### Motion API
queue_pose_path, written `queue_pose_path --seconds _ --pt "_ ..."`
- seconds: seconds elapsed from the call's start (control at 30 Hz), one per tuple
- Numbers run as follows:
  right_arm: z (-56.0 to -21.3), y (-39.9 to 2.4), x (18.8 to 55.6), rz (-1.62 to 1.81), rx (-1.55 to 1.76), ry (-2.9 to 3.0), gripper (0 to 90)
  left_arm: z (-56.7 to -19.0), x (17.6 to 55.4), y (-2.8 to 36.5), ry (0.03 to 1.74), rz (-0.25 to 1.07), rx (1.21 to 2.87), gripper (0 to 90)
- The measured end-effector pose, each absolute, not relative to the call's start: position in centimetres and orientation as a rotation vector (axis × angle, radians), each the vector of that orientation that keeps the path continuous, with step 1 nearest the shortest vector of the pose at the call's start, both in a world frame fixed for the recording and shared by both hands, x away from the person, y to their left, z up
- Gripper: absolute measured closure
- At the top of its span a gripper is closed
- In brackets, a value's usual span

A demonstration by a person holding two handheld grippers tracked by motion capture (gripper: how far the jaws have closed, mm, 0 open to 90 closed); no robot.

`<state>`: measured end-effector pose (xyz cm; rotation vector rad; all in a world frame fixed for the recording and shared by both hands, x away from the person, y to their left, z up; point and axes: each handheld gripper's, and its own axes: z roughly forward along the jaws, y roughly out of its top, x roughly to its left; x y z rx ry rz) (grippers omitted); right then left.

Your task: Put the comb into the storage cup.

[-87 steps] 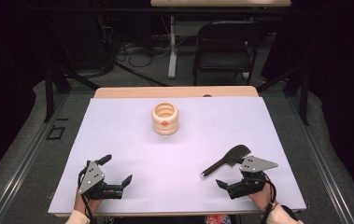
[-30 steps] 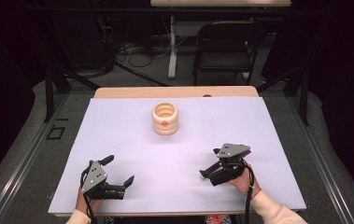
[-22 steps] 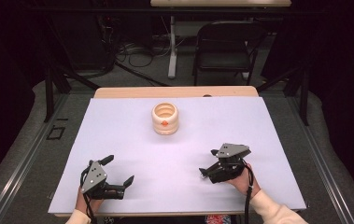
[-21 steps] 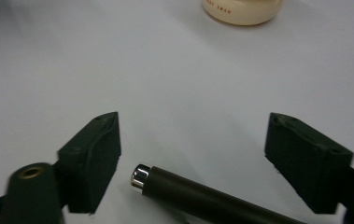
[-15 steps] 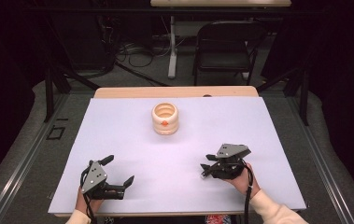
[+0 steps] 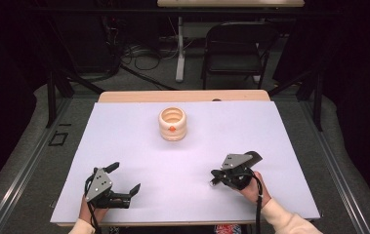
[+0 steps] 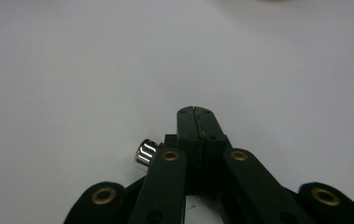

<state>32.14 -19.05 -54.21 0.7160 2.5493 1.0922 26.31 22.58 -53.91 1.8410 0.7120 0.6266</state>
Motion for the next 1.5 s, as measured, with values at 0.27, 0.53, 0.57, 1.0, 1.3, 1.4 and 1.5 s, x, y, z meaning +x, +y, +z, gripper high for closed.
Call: queue_pose_path --seconds 0.27,0.53,0.57,1.0,1.3,1.4,1.5 --pt "-54.6 -19.0 32.1 1.036 0.707 2.605 90.0 -53.9 26.3 22.6 0.713 0.623 1.843 0.0" --pt "-54.5 -19.9 32.0 1.027 0.721 2.617 90.0 -53.9 26.3 22.7 0.712 0.626 1.846 0.0" --pt "-54.5 -20.0 31.9 1.025 0.729 2.617 90.0 -53.9 26.3 22.7 0.713 0.625 1.843 0.0" --pt "-54.5 -20.8 31.7 1.002 0.742 2.646 90.0 -53.9 26.3 22.7 0.713 0.627 1.842 0.0" --pt "-54.4 -21.2 31.6 0.98 0.76 2.655 90.0 -53.8 26.3 22.7 0.713 0.631 1.843 0.0" --pt "-54.5 -21.3 31.6 0.976 0.776 2.657 90.0 -53.9 26.3 22.7 0.718 0.628 1.841 0.0" --pt "-54.4 -21.6 31.7 0.971 0.806 2.656 90.0 -53.9 26.3 22.8 0.717 0.629 1.838 0.0"
